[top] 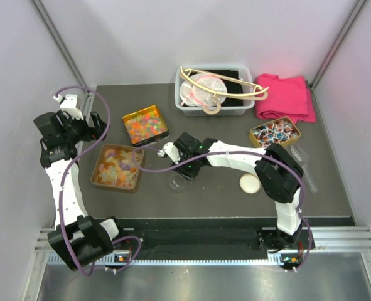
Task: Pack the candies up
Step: Move the packing bottle to the center of the board.
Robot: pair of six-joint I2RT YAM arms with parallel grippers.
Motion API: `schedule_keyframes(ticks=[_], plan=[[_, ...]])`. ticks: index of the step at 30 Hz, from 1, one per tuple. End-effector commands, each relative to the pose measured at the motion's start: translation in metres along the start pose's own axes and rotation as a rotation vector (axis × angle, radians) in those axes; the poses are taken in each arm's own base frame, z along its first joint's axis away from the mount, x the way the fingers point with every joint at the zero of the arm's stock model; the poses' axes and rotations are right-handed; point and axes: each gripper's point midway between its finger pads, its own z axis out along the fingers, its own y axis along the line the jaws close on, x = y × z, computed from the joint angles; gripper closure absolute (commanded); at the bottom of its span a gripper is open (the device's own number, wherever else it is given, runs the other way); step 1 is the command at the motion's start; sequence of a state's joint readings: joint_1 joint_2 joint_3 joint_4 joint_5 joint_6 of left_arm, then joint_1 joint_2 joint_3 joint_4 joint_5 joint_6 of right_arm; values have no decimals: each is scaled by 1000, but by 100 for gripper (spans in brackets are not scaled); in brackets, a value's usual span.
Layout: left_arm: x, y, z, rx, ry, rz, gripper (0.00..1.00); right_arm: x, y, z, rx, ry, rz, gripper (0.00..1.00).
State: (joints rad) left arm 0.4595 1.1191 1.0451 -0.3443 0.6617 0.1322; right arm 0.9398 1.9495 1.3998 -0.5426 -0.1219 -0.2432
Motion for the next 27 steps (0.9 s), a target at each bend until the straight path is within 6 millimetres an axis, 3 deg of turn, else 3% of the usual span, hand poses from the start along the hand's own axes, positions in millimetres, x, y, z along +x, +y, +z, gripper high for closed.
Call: schedule_keyframes(ticks=[1, 4, 10, 13, 16, 27], plan=[[-15, -3, -4, 9, -52, 40, 1, -21, 0, -36, 43, -92, -35, 62], [-14, -2, -4, 10, -50, 37, 1, -18, -1, -50, 60, -97, -43, 64], [-13, -4, -4, 23, -53, 34, 1, -11, -2, -69, 83, -85, -53, 76], [-13, -6, -4, 28, -54, 36, 1, 0, 1, -71, 78, -64, -58, 76], [-12, -7, -4, 33, -58, 32, 1, 4, 5, -68, 58, -64, -56, 68], [-7, -8, -4, 35, -49, 31, 1, -21, 3, -70, 42, -87, -46, 64]])
